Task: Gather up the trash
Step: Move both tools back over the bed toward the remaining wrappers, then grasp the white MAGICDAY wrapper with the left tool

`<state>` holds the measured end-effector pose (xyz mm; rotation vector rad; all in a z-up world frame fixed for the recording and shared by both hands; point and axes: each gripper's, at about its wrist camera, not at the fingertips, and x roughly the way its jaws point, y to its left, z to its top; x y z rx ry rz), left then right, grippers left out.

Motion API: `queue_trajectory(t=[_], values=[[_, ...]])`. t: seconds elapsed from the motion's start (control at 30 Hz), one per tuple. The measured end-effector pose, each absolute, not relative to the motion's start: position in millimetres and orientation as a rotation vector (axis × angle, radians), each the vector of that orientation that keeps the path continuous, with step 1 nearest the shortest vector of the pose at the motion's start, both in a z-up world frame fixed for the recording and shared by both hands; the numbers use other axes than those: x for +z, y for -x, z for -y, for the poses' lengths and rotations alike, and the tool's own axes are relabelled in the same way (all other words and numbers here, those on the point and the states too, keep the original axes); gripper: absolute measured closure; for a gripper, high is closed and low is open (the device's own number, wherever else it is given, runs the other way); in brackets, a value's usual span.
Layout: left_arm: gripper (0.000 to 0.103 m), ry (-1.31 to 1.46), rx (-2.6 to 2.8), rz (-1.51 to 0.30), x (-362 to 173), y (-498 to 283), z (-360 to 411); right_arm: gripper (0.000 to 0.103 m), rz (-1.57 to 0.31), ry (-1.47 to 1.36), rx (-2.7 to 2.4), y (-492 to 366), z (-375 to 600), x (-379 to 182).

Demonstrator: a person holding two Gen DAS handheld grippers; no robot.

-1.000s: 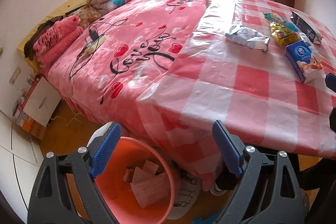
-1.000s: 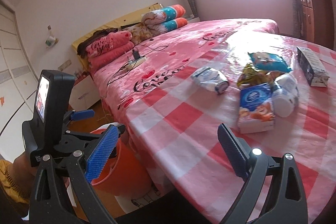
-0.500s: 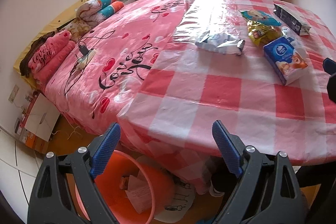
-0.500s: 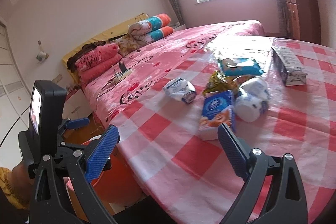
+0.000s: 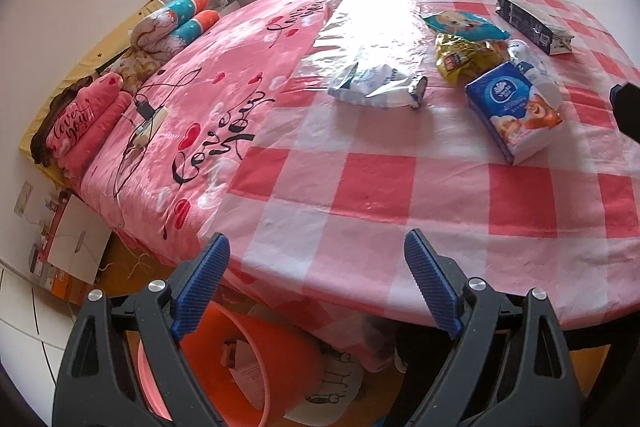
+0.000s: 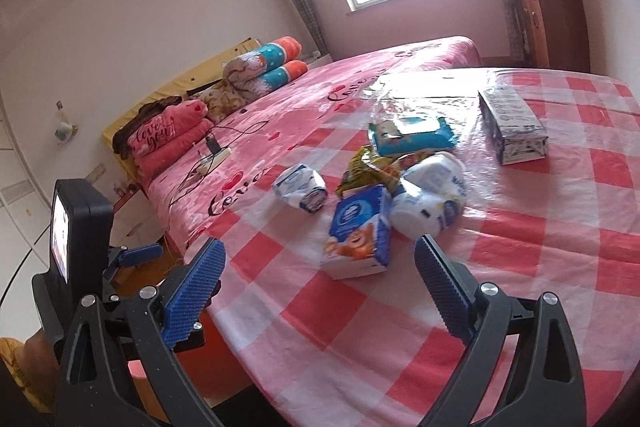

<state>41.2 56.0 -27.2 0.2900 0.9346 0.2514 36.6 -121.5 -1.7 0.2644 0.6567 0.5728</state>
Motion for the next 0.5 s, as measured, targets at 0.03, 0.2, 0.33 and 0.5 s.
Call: queue_trajectory(t=[0.03,0.2,0.33,0.5], values=[[0.014,-0.293,0.249,-0.936,-27.6,-42.4,-54.2,0.009,-0.657,-0.268,0.568,-37.6,123.6,-2.0],[0.014,-0.31,0.235,-0.941,-30.3,-47.6,-44.2,0.009,-0.665,-0.289,0.544,-43.3,134.9,-3.2],[0.014,-0.322,0.221,-0.944,-32.7,-52.6,-35.4,0.009,-0.675,-0.306,0.527,-48.3,142.6,-5.6],[0.014,-0.301,0.21,-0.937,-29.5,-62.7,-29.7,0.009,-0.689,-0.331,0.498,-55.4,153.7,-10.1]])
